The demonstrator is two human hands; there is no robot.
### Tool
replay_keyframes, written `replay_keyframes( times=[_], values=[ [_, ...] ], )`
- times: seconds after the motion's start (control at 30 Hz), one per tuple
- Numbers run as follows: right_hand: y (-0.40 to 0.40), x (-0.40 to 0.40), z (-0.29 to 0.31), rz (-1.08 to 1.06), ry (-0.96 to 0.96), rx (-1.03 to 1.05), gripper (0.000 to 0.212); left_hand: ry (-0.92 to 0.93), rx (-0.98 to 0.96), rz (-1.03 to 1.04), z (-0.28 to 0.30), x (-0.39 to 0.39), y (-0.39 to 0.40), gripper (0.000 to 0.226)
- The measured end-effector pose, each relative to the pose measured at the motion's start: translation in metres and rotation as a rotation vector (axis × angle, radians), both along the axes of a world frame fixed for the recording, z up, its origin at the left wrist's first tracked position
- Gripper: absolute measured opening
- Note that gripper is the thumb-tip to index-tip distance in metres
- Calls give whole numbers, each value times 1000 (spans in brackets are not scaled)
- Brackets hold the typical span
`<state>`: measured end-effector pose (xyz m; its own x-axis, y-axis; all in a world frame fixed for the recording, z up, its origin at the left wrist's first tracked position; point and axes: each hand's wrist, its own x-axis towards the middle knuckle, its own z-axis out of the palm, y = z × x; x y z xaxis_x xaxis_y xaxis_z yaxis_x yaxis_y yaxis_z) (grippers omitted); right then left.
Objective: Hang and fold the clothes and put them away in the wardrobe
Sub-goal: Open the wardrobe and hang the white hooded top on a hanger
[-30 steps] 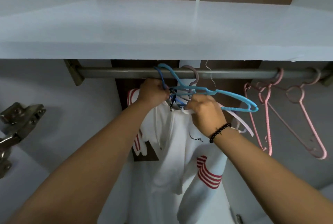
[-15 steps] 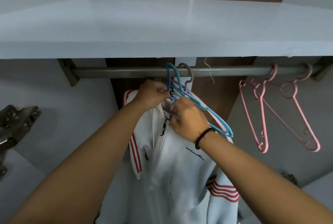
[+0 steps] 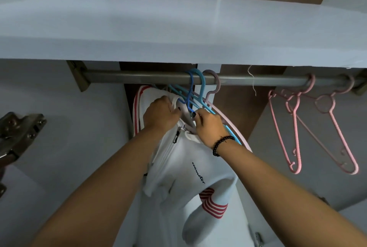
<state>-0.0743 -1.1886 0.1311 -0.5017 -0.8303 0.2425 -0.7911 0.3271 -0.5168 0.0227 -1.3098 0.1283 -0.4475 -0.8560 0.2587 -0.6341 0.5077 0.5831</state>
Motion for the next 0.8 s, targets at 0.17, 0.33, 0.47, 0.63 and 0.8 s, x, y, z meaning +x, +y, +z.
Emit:
replay_keyframes(
  times=[0.17, 0.33, 0.47, 0.63, 0.8],
  values=[
    [2, -9, 7, -43, 142, 19, 26, 23, -52, -7, -22, 13, -6, 15],
    [5, -10, 15, -44, 246, 83, 28, 47, 113, 57, -89, 44, 16, 26],
    [18, -12, 13, -77, 204, -16, 24, 83, 211, 75, -92, 41, 14, 37],
    [46, -19, -5, -226, -65, -7, 50, 127, 316, 101, -78, 35, 18, 30],
    [67, -19, -18, -215, -187, -219, 27, 326, 194, 20, -59, 20, 47, 20]
  ],
)
